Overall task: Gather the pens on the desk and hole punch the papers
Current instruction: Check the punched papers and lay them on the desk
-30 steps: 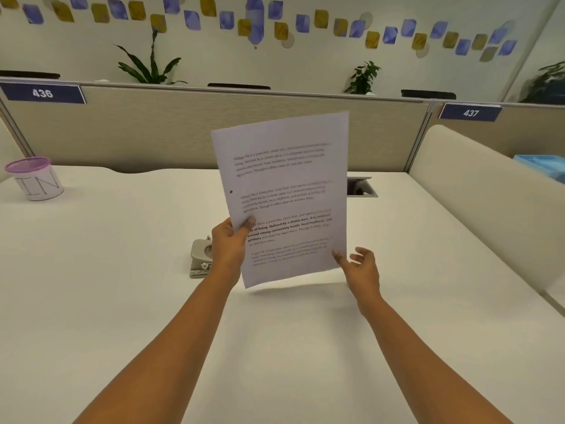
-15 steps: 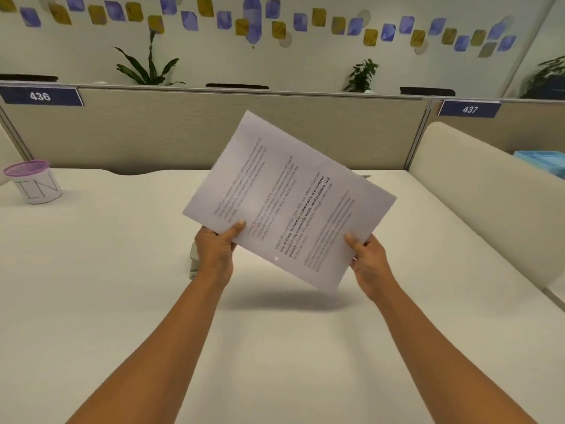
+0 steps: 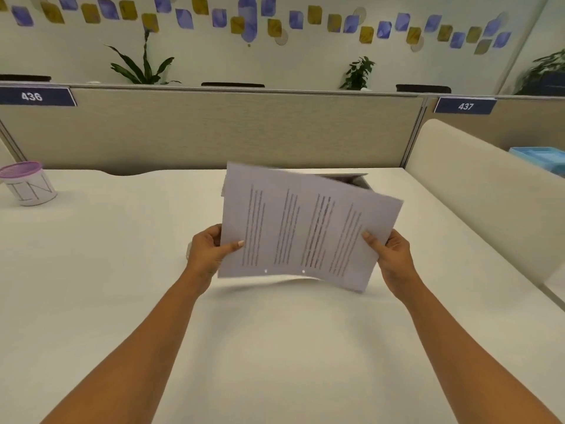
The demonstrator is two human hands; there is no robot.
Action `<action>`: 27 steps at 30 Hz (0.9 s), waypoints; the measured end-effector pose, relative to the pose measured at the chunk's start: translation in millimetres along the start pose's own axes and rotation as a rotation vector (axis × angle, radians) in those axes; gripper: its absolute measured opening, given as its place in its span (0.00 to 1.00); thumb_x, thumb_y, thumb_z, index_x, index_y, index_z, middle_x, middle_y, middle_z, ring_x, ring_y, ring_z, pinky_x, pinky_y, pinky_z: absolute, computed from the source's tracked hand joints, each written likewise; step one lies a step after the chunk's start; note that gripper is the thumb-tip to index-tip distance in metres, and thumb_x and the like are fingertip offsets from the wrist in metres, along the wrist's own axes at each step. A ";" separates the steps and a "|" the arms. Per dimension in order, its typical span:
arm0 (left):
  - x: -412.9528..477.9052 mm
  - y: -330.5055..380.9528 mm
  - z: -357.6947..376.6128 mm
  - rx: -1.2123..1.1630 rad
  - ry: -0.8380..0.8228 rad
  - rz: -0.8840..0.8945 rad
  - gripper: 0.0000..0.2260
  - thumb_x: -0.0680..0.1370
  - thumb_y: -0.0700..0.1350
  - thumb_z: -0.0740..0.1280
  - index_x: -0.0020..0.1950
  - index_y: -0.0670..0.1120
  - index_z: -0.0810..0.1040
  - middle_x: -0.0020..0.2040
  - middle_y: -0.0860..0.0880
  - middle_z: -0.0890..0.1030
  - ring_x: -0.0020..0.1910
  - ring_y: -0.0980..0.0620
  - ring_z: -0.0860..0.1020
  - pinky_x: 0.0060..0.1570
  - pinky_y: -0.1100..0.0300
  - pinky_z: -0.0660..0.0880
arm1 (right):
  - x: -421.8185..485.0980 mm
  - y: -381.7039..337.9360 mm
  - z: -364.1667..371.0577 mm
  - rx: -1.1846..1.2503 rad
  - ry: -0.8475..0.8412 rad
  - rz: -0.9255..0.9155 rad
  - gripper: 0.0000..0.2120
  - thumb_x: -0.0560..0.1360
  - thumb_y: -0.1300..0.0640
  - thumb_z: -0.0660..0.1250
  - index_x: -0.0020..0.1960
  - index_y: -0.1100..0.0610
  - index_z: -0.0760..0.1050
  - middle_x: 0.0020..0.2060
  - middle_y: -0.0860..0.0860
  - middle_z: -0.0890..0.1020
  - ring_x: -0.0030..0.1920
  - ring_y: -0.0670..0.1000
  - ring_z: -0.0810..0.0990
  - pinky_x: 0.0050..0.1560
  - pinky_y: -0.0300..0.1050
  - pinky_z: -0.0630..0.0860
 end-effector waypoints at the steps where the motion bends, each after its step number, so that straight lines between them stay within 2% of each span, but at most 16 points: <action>1: -0.9 -2.0 1.0 -0.001 0.003 -0.011 0.14 0.70 0.32 0.71 0.54 0.41 0.78 0.50 0.45 0.82 0.47 0.47 0.81 0.49 0.52 0.78 | -1.2 2.5 -1.1 -0.006 -0.008 0.008 0.07 0.74 0.60 0.66 0.51 0.55 0.78 0.48 0.50 0.84 0.46 0.50 0.84 0.45 0.43 0.81; 6: -2.4 -2.5 4.0 0.011 0.032 0.001 0.10 0.71 0.34 0.70 0.49 0.47 0.79 0.47 0.49 0.82 0.43 0.51 0.82 0.38 0.61 0.78 | -1.4 8.4 -1.2 0.010 0.012 0.018 0.07 0.75 0.61 0.65 0.51 0.55 0.78 0.46 0.49 0.84 0.44 0.48 0.84 0.43 0.38 0.80; 12: -2.9 -0.3 5.1 -0.011 0.020 0.006 0.08 0.72 0.37 0.70 0.48 0.48 0.80 0.44 0.53 0.84 0.42 0.52 0.82 0.40 0.60 0.79 | 1.5 6.5 -1.2 -0.012 0.018 0.005 0.08 0.75 0.59 0.66 0.53 0.53 0.77 0.48 0.48 0.84 0.45 0.48 0.84 0.43 0.40 0.81; 15: -3.0 -0.4 8.6 -0.029 -0.004 -0.024 0.07 0.75 0.40 0.67 0.51 0.43 0.80 0.46 0.49 0.83 0.43 0.50 0.81 0.41 0.60 0.78 | 1.1 12.0 -6.1 -0.130 0.167 0.006 0.14 0.73 0.57 0.69 0.57 0.56 0.72 0.51 0.48 0.80 0.47 0.48 0.80 0.44 0.40 0.79; 18: -2.9 2.1 11.8 -0.037 0.021 -0.019 0.10 0.75 0.41 0.67 0.55 0.40 0.79 0.46 0.47 0.83 0.41 0.51 0.82 0.38 0.62 0.79 | -2.3 14.3 -12.9 -0.274 0.413 -0.041 0.13 0.71 0.54 0.72 0.50 0.56 0.71 0.41 0.47 0.75 0.38 0.44 0.73 0.37 0.29 0.73; 20: -2.6 3.2 14.2 -0.066 0.052 -0.016 0.09 0.75 0.41 0.67 0.54 0.39 0.79 0.45 0.47 0.83 0.38 0.54 0.83 0.36 0.63 0.80 | -5.4 15.7 -13.6 -0.326 0.440 -0.071 0.10 0.72 0.53 0.71 0.42 0.56 0.72 0.33 0.46 0.74 0.33 0.43 0.72 0.31 0.25 0.70; 22: -3.0 2.8 18.4 -0.088 0.081 -0.018 0.09 0.75 0.41 0.67 0.53 0.39 0.79 0.44 0.48 0.83 0.36 0.54 0.83 0.36 0.62 0.80 | -5.9 21.4 -9.5 -0.333 0.296 0.000 0.11 0.73 0.53 0.69 0.36 0.56 0.74 0.28 0.45 0.75 0.28 0.42 0.71 0.26 0.27 0.68; 23: -3.4 1.9 21.3 -0.106 0.093 -0.023 0.09 0.76 0.40 0.67 0.54 0.38 0.79 0.45 0.48 0.83 0.38 0.53 0.83 0.38 0.60 0.81 | -7.3 25.0 -4.7 -0.338 0.170 0.102 0.11 0.74 0.53 0.68 0.35 0.56 0.76 0.28 0.46 0.77 0.26 0.43 0.71 0.26 0.29 0.68; 25: -4.4 -0.1 27.4 -0.142 0.117 -0.035 0.10 0.76 0.39 0.66 0.55 0.38 0.78 0.45 0.47 0.83 0.41 0.50 0.82 0.43 0.56 0.80 | -13.6 33.1 7.6 -0.384 -0.100 0.356 0.12 0.75 0.50 0.66 0.39 0.57 0.79 0.32 0.51 0.80 0.27 0.45 0.74 0.27 0.33 0.70; 27: -5.7 -2.1 33.8 -0.190 0.128 -0.037 0.06 0.76 0.38 0.65 0.52 0.40 0.79 0.41 0.51 0.84 0.39 0.54 0.82 0.42 0.58 0.80 | -20.4 40.5 17.3 -0.400 -0.233 0.563 0.15 0.75 0.47 0.65 0.44 0.60 0.79 0.36 0.54 0.82 0.31 0.48 0.80 0.31 0.35 0.75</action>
Point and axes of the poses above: each hand's wrist, its own x-axis towards the middle knuckle, its own z-axis out of the palm, y = z × x, the point moved 3 cm from there along x, towards the middle knuckle
